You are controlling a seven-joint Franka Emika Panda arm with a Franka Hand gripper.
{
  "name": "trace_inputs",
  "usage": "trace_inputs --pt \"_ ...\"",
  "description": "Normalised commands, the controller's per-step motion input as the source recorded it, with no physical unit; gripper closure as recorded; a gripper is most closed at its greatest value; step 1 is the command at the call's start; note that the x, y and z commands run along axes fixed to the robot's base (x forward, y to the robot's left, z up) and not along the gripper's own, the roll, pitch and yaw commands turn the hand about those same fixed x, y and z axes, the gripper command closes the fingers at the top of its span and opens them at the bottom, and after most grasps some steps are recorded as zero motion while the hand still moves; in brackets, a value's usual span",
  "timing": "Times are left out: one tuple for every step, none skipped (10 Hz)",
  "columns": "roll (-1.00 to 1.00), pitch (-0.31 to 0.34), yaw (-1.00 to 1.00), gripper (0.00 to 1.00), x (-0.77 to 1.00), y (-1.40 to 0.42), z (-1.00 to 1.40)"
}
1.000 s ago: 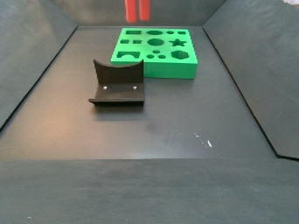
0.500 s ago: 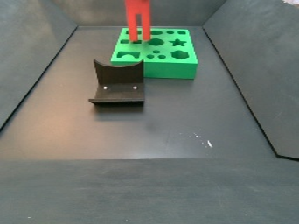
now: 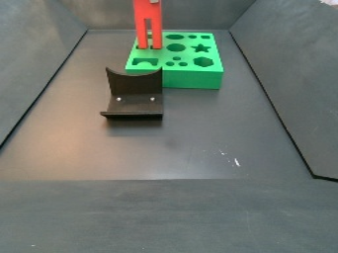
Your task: Insert the double-square object.
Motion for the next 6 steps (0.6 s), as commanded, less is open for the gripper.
trace_inputs --pt "0.0 0.02 -0.03 1.0 0.36 0.0 -0.39" --pt "-0.02 0.0 -0.03 1.0 0.24 0.0 -0.44" --pt "-0.06 -0.023 -0.06 1.0 0.13 0.01 -0.43" --pt "-0.09 -0.059 -0.03 1.0 0.06 0.01 -0.42" --pt "-0.1 -0.076 0.0 1.0 0.04 0.0 -0.41" --pt "-0.07 -0.074 0.0 1.0 0.04 0.0 -0.36"
